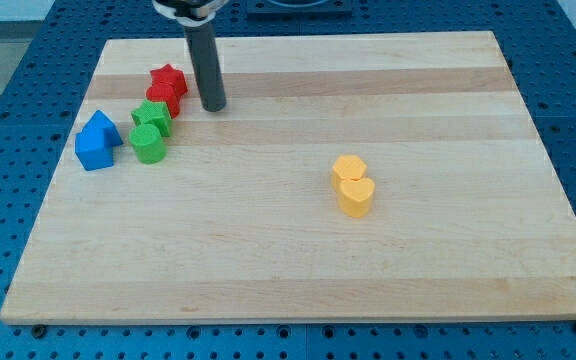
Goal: Push the green star into the blue blocks
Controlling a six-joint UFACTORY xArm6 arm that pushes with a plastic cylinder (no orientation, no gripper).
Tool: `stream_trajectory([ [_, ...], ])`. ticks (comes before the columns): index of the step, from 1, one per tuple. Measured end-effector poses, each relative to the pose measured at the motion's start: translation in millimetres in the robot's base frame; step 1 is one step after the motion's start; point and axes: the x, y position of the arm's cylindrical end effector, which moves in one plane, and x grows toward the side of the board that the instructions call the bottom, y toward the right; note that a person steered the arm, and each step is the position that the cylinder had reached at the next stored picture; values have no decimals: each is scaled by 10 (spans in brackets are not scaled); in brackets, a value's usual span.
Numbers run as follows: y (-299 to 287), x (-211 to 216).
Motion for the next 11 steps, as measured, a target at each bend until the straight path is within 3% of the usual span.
stream_trajectory([
  [5, -775, 85],
  [11, -1149, 95],
])
